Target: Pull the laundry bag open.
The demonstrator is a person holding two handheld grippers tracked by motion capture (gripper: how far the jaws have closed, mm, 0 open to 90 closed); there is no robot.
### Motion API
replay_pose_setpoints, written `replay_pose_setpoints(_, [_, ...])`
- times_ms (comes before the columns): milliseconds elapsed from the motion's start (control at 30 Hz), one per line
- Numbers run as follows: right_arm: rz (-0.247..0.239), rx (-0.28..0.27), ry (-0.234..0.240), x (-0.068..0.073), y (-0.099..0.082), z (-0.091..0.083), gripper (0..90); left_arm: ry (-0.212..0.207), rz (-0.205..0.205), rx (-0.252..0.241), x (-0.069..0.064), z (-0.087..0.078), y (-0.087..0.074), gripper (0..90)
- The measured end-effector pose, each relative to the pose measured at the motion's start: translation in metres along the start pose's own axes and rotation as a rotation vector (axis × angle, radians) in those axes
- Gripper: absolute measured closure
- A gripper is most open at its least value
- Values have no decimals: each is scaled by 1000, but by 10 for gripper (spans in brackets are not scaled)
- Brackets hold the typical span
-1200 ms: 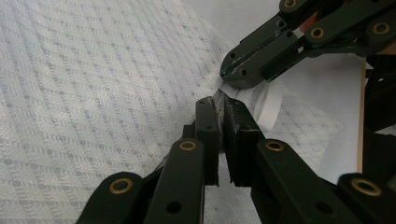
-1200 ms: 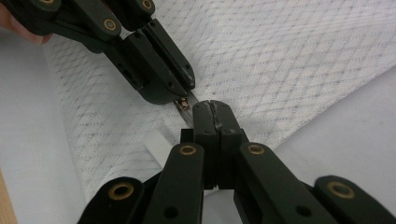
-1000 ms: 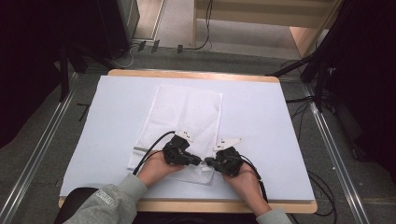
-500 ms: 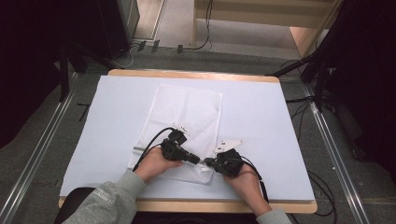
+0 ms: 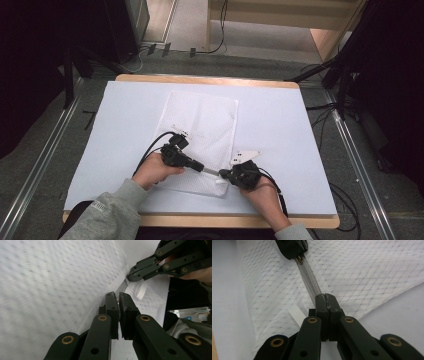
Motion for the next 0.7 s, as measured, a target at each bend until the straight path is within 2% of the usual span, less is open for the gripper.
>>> replay_pose_setpoints(233, [-1, -2, 4, 0, 0, 0, 900, 17, -1, -10, 8, -15, -4, 878])
replay_pose_setpoints(433, [-7, 5, -2, 0, 0, 0, 900, 37, -8, -38, 15, -27, -5, 878])
replay_pose_setpoints(700, [-5, 2, 2, 0, 0, 0, 900, 33, -19, -21, 19, -32, -10, 877])
Point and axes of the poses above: each handheld gripper's, and its own axes: z roughly forward along the jaws, y roughly out of its top, x roughly to its left, the point moved 7 cm from there along z, roughly forward along the jaws, and after that the axes turned 13 degrees about y, right-handed, at the moved point
